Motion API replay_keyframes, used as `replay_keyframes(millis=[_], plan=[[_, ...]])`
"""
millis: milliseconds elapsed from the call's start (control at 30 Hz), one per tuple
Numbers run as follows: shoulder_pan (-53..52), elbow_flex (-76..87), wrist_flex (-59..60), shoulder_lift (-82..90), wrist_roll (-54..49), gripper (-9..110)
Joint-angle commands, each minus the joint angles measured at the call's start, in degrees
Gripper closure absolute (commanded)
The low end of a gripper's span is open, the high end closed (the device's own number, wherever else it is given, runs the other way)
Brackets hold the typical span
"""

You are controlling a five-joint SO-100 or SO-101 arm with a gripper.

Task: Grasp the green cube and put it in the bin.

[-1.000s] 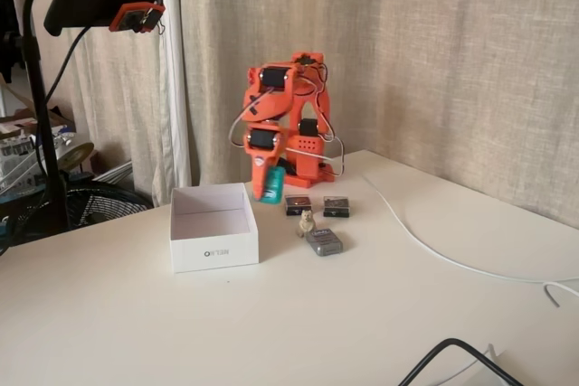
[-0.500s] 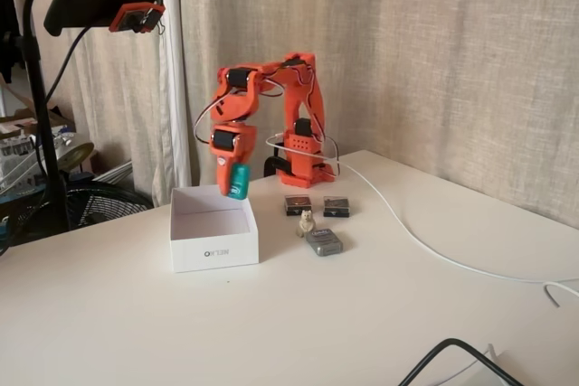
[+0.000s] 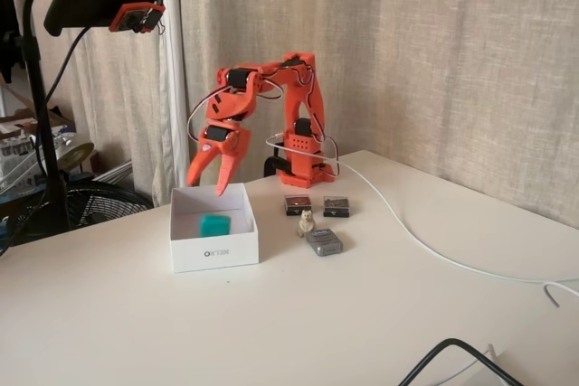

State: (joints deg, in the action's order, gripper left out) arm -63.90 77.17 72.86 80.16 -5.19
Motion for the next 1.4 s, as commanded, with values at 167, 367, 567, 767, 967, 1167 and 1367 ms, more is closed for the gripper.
replay_keyframes(millis=[167, 367, 567, 767, 967, 1167, 1367], plan=[[2.8, -1.6, 2.6, 2.8, 0.1, 33], [14.9, 8.6, 5.9, 13.4, 0.2, 33], [35.2, 18.5, 5.4, 26.4, 0.3, 33], [53.3, 27.9, 5.1, 39.6, 0.3, 33], [66.6, 38.7, 3.4, 55.3, 0.4, 33], [75.8, 49.7, 8.4, 71.9, 0.4, 32], [76.5, 63.6, 7.9, 83.7, 0.2, 27]])
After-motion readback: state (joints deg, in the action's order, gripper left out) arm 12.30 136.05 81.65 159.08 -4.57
